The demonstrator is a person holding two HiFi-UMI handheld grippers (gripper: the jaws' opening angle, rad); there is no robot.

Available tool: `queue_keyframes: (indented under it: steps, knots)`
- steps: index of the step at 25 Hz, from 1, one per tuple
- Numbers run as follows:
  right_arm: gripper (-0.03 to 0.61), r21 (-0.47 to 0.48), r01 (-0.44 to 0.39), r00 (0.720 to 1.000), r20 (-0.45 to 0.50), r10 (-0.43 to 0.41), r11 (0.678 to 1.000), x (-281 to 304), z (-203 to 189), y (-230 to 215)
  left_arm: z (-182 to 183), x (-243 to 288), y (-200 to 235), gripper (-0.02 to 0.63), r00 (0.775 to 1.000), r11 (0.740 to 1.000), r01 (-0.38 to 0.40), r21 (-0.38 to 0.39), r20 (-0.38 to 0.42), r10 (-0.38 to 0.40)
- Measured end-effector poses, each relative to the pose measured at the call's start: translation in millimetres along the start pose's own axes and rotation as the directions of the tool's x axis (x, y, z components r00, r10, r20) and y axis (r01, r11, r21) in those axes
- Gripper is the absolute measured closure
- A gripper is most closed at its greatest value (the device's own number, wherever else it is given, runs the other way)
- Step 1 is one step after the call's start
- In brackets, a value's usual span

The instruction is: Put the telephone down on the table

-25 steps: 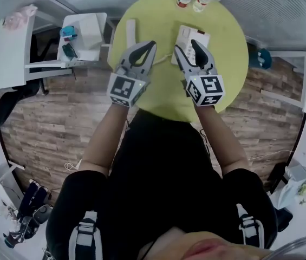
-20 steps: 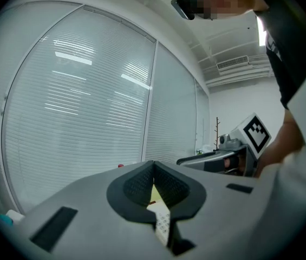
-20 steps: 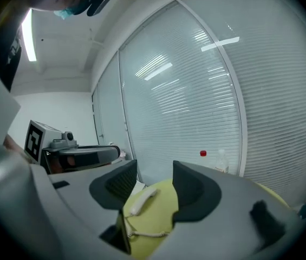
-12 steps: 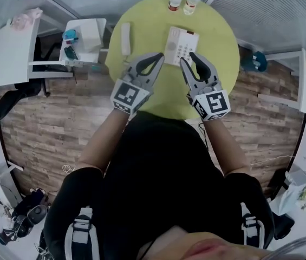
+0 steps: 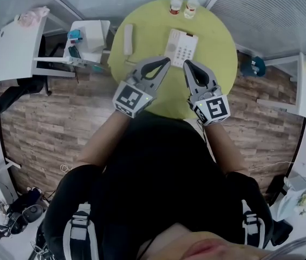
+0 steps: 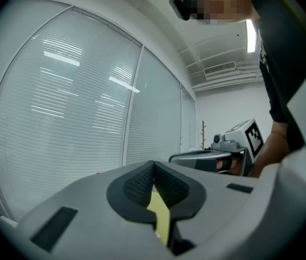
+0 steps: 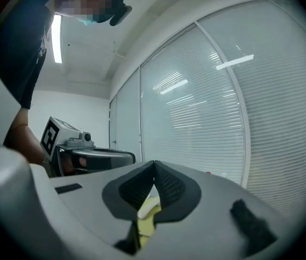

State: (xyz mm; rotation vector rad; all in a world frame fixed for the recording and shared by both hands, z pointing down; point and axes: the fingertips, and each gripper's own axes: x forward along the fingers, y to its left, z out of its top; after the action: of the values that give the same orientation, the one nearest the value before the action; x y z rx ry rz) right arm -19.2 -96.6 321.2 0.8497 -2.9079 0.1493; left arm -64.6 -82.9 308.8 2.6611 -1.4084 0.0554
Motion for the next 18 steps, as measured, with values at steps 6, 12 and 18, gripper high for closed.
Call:
queue_keyframes:
  steps: [6,12,18]
  knots:
    - [0.56,-0.009,-0.02,1.0,0.004,0.02,1.0,-4.5,0.3,6.7,2.8,-5.6,-8.7,0.603,1.0,1.0,0.003,0.011,-0.004,-0.003]
    - [0.561,-0.009,-0.019,1.0,-0.005,0.019,1.0,-6.3,-2.4,8.4,-1.9,-8.0,-12.0,0.603,1.0,1.0,0.001,0.009,-0.007,-0.001]
    - [0.561,-0.014,-0.015,1.0,-0.002,0.015,1.0,-6.0,-2.7,8.1,-6.1,-7.6,-10.5,0.603,1.0,1.0,0.001,0.013,-0.013,0.0]
